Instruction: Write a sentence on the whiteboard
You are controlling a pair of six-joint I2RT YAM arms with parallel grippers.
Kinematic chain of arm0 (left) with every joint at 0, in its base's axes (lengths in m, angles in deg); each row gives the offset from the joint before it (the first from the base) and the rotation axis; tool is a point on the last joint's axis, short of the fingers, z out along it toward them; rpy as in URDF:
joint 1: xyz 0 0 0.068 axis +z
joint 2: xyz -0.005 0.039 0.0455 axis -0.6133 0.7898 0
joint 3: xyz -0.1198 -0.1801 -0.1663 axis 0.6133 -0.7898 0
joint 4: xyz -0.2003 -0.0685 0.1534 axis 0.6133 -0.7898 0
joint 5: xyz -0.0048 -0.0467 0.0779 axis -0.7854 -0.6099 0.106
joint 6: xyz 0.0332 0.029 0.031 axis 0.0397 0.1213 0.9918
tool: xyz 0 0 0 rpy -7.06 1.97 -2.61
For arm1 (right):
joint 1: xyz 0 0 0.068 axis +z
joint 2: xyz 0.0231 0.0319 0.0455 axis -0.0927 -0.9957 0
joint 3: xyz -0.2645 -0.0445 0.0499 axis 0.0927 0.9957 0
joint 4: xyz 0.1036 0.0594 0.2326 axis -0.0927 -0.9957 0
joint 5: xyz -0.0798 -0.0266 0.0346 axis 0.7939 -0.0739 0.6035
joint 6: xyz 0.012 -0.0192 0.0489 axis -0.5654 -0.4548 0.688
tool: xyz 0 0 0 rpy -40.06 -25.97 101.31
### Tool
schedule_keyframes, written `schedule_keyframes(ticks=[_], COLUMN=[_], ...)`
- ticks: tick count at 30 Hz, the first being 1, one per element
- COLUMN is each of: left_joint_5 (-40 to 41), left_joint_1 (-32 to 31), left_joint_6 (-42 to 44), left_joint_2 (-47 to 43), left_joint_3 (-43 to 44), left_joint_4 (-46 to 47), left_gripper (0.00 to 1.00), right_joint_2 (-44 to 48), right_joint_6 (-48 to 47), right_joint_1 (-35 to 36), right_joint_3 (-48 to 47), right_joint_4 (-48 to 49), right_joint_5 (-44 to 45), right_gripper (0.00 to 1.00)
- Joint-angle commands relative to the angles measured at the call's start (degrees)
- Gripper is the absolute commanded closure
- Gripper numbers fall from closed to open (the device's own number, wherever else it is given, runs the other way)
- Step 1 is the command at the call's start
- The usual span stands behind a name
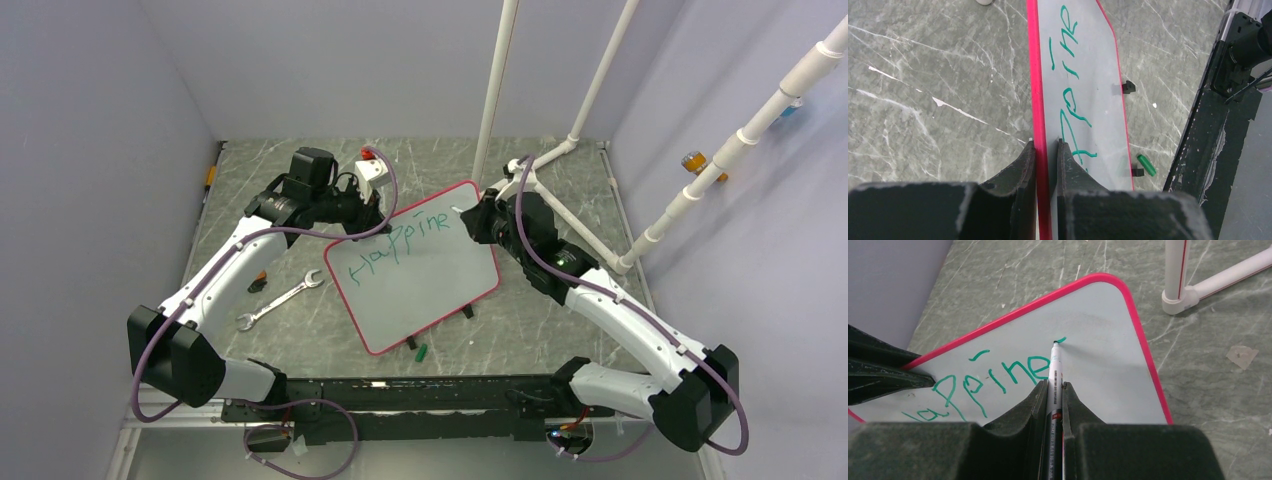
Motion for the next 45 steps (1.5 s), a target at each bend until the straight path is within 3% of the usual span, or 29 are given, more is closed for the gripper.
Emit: schedule_keyframes(ticks=[1,45], left_joint_5=[0.3,0.3], left_joint_1=[-0.5,-0.5], left_joint_6=[3.8,3.8], left_joint_2=[-1.4,-1.6], left_joint_3=[0.7,0.7], left_joint_4=[1.5,1.4], left_gripper=[1.00,1.00], right_joint_2=[-0.8,2.9], right_joint_6=[-0.9,1.0], right_joint_1=[-0.2,-1.0], right_joint_3=[-2.1,4.1], right_joint_4=[3.2,-2.1], right_joint_5=[-3.4,0.1], right_gripper=[1.00,1.00])
